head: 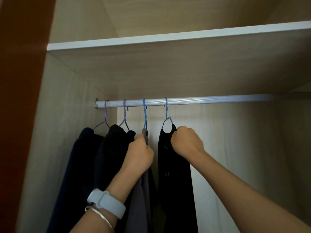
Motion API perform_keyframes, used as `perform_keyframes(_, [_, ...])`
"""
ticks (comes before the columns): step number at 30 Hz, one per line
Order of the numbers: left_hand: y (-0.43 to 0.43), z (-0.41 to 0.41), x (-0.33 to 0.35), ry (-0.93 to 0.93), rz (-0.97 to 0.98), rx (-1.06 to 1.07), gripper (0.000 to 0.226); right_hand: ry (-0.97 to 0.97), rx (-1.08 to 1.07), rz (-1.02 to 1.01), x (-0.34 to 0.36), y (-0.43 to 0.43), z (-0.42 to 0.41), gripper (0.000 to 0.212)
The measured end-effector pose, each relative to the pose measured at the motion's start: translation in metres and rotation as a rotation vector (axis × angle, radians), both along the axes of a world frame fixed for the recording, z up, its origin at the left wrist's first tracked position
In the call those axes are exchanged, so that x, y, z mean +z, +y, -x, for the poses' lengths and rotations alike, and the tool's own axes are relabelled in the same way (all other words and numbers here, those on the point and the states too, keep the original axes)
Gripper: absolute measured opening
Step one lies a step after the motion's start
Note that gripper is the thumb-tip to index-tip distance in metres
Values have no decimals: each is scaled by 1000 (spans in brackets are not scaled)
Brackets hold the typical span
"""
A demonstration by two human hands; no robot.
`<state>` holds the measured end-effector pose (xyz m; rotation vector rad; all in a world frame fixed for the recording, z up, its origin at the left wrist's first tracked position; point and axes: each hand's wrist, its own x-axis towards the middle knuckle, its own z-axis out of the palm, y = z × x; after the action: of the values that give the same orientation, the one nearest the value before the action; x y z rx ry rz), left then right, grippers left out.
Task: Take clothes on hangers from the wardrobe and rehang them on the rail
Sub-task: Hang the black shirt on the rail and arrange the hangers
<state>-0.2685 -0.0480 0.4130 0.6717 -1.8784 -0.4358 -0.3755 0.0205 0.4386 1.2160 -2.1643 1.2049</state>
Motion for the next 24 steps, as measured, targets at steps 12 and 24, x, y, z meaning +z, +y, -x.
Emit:
perform_keyframes(12, [0,-14,0,-49,-21,-116,62,76,-103,-78,2,-3,-23,29])
perform_keyframes(24, [-3,-20,-2,-85,-11,-102,67,190,-228,-76,-2,-5,-16,17])
